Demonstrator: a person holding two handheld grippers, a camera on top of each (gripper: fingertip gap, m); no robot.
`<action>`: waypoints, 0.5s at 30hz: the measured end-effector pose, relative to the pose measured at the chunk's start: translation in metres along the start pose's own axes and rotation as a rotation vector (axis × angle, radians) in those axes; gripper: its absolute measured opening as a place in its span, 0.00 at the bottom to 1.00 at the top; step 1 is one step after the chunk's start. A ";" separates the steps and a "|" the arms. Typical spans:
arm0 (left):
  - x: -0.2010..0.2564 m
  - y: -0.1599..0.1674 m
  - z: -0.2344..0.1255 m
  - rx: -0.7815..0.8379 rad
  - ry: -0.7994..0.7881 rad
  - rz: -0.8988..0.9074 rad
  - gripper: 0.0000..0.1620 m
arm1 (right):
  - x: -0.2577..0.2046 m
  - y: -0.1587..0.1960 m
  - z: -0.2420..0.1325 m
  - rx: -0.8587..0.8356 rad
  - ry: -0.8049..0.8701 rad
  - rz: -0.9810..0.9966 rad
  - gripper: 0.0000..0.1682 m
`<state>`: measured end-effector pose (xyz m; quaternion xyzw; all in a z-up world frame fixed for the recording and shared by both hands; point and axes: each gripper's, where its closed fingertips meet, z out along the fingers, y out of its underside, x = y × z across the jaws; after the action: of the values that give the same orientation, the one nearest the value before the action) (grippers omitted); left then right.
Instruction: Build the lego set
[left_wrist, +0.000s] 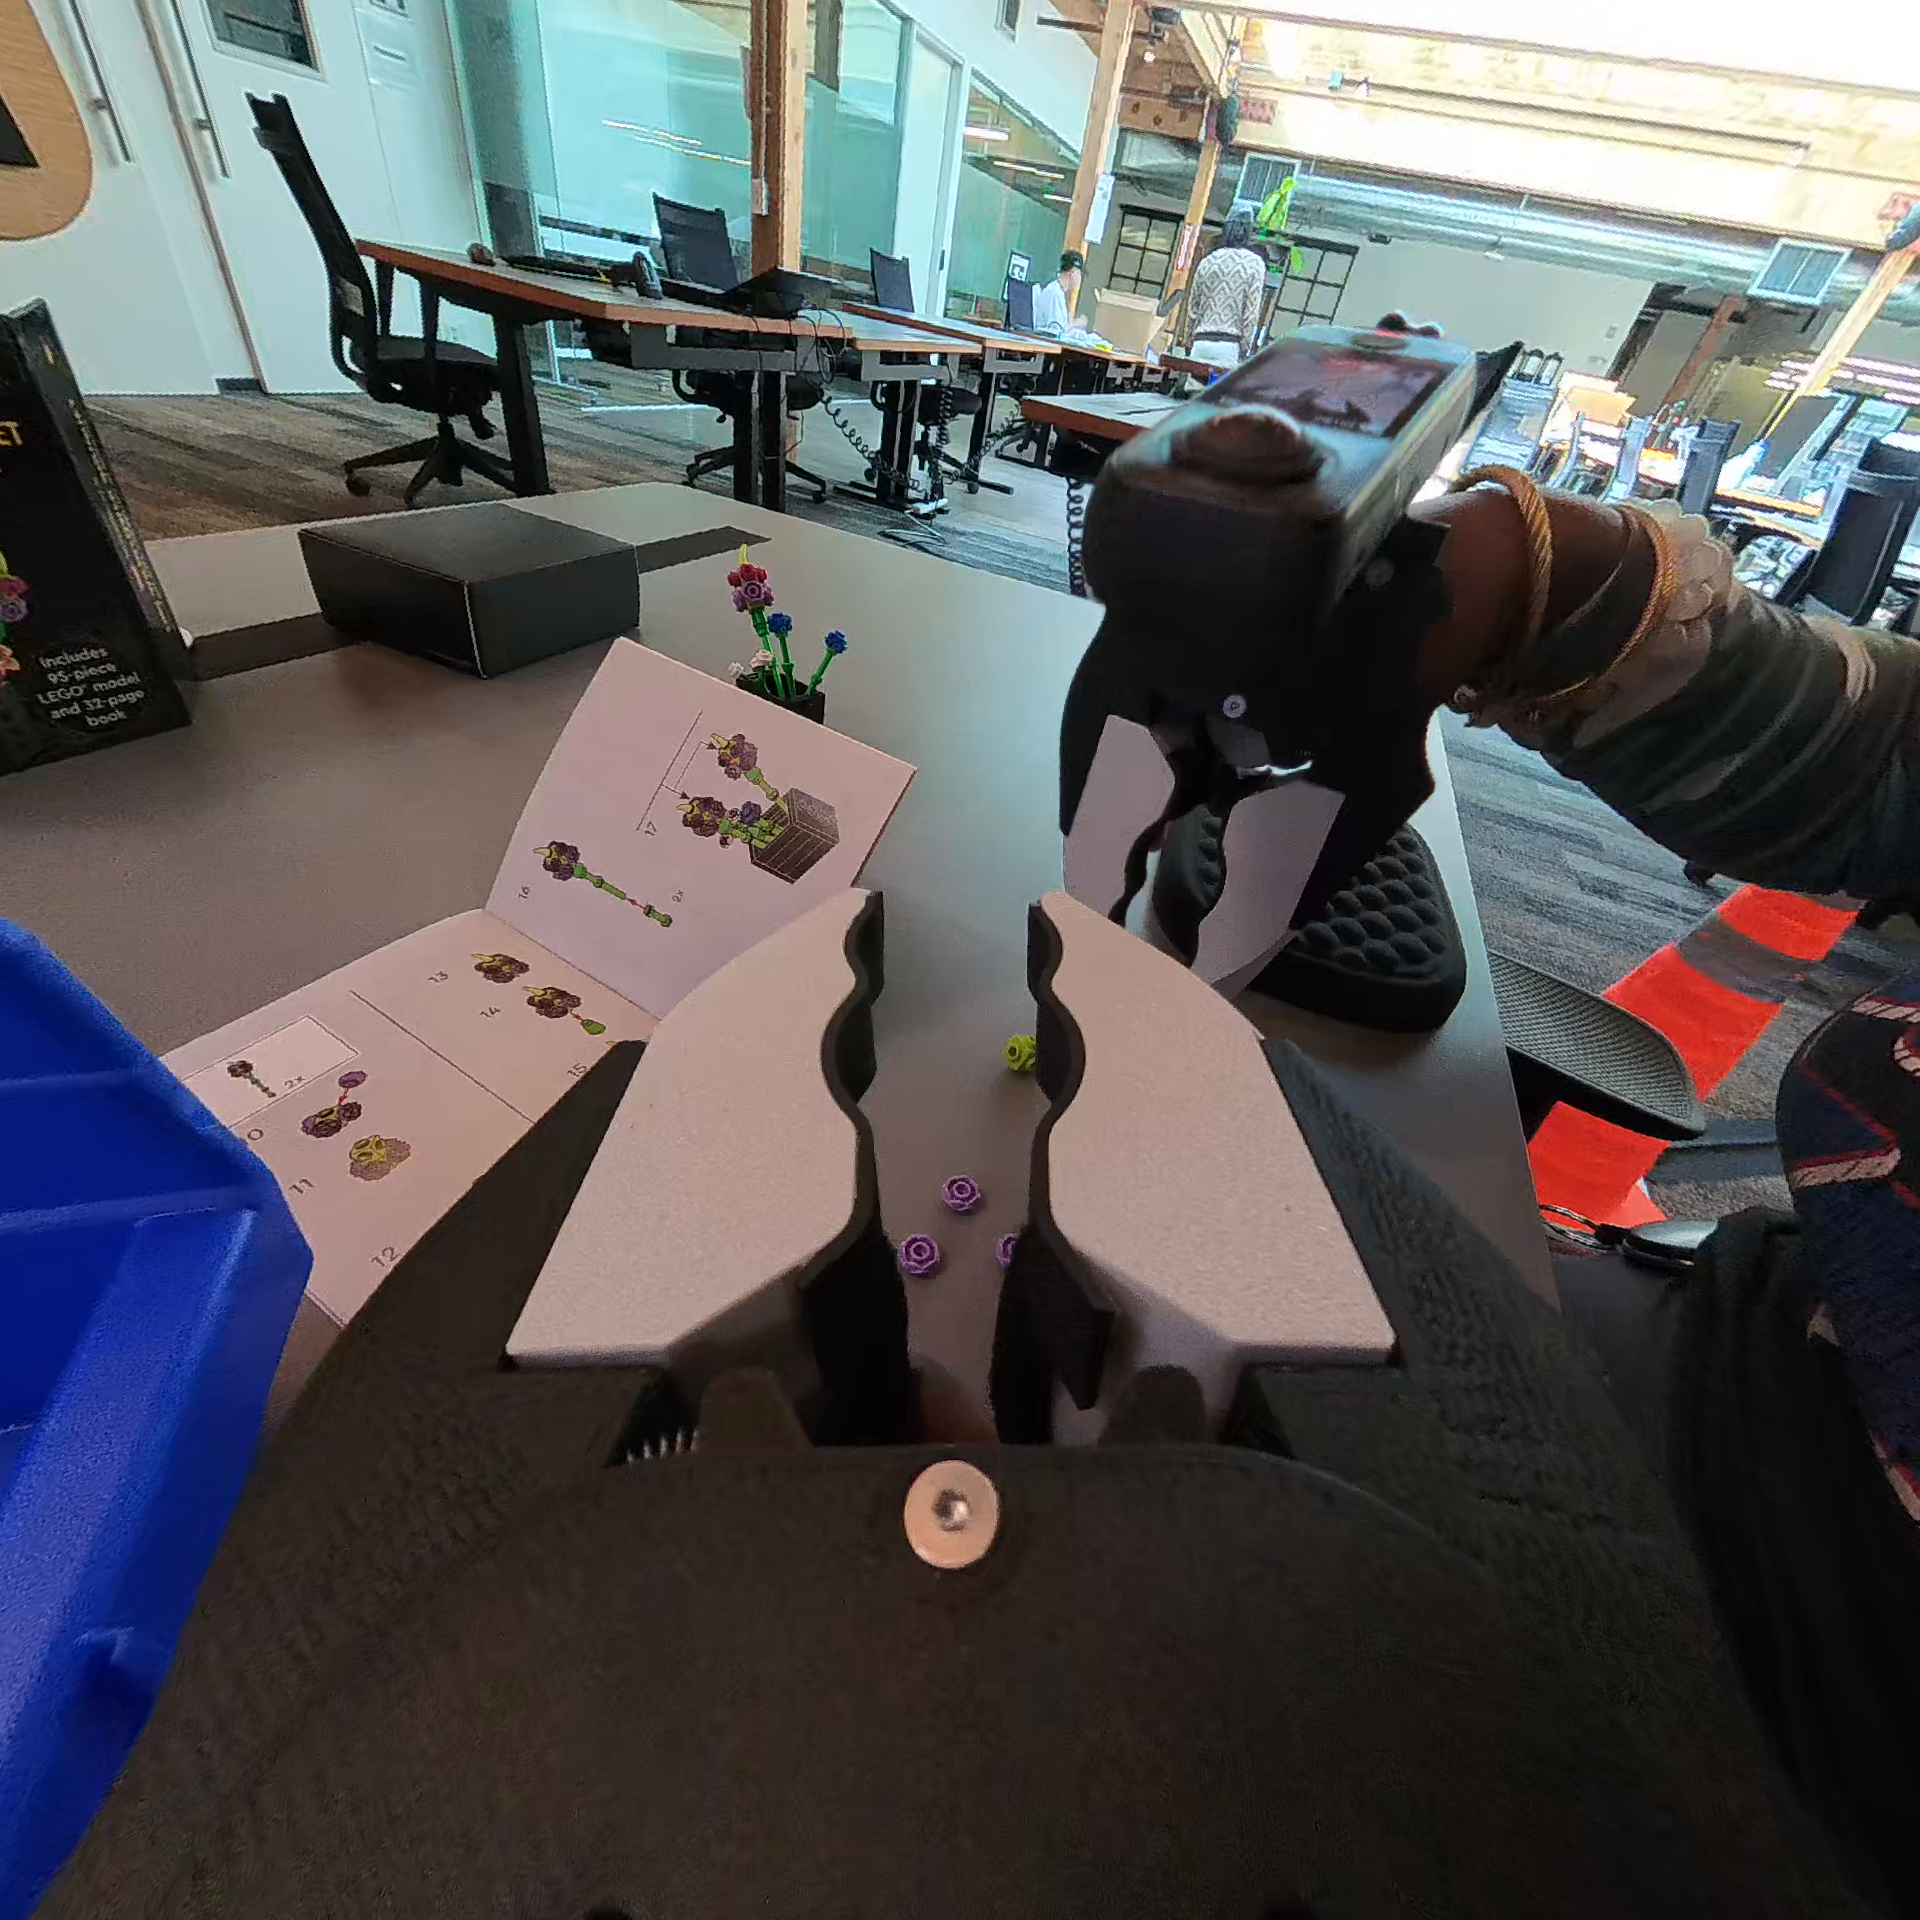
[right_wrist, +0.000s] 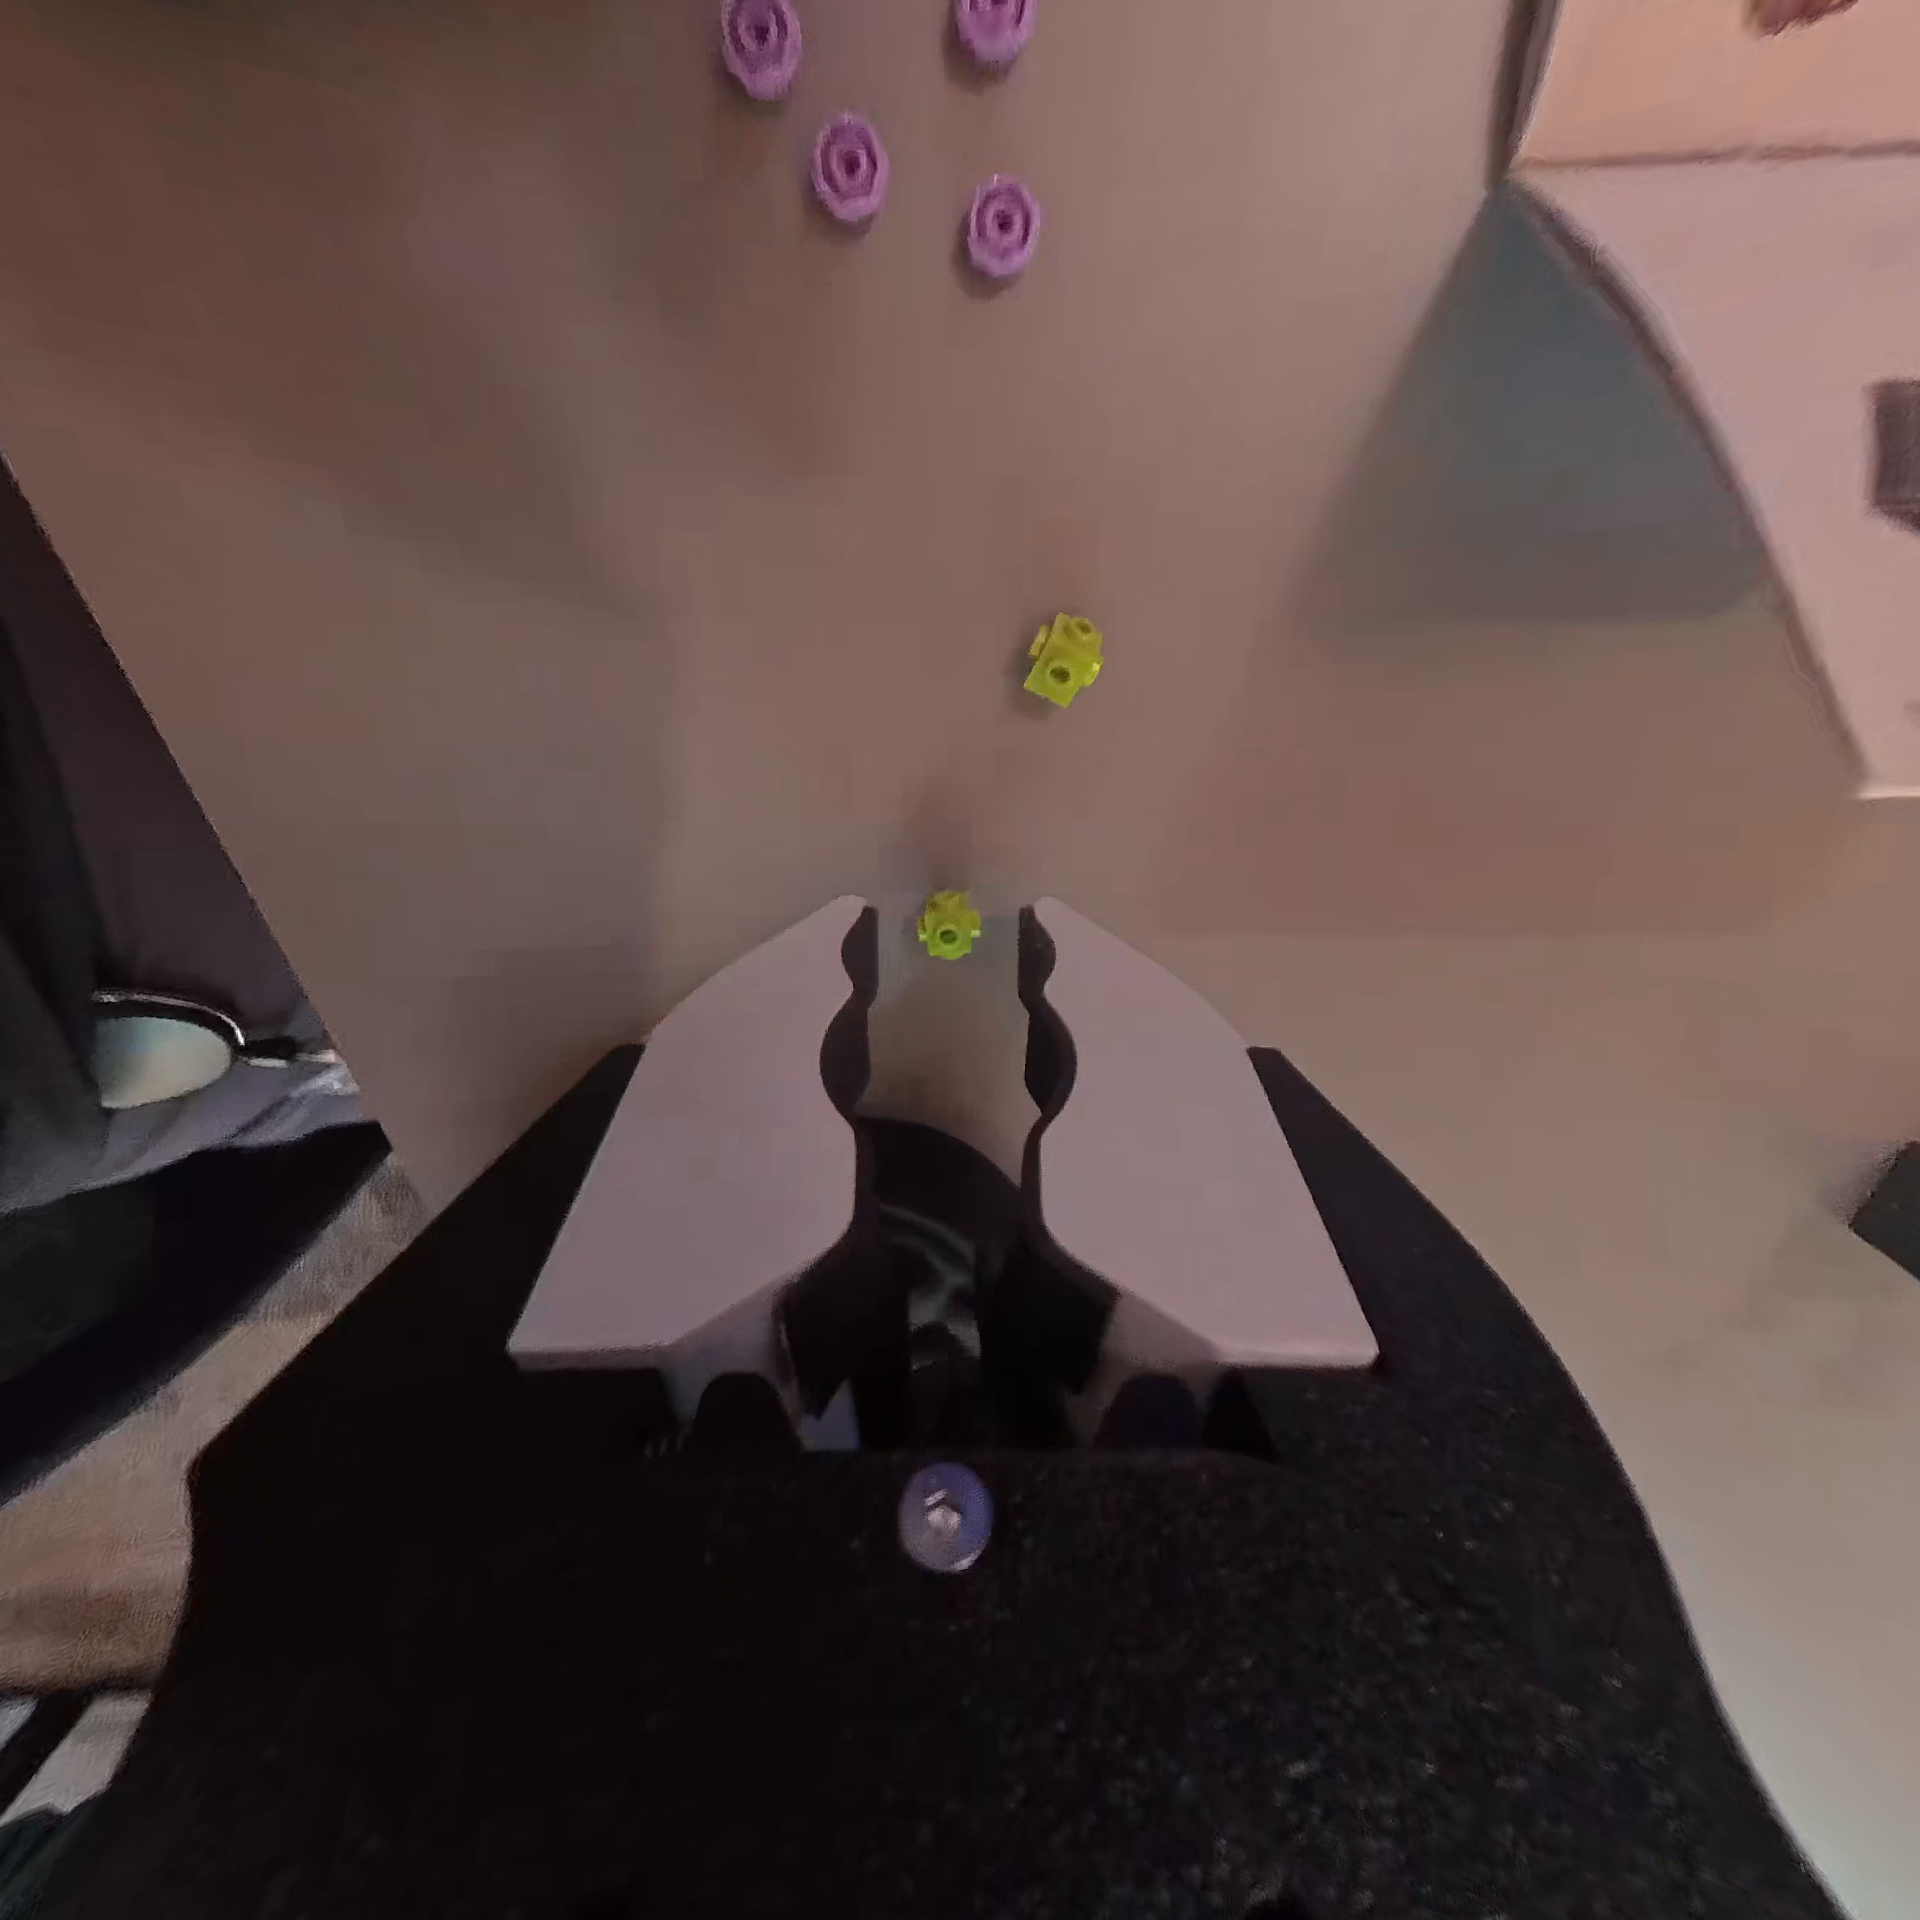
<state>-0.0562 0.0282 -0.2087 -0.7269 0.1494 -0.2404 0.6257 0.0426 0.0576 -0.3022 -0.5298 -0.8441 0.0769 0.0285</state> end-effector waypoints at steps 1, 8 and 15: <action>0.000 0.000 0.000 0.005 -0.001 -0.003 0.16 | 0.002 -0.005 -0.002 0.047 0.003 0.010 0.16; -0.001 -0.001 -0.001 0.008 -0.005 -0.011 0.16 | 0.018 -0.033 0.000 0.314 0.065 0.151 0.13; -0.002 0.000 -0.001 0.006 -0.004 -0.018 0.16 | 0.017 -0.039 0.012 0.419 0.059 0.207 0.08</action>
<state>-0.0581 0.0286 -0.2086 -0.7269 0.1408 -0.2448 0.6259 -0.0007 0.0554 -0.3086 -0.5980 -0.7498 0.2374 0.1543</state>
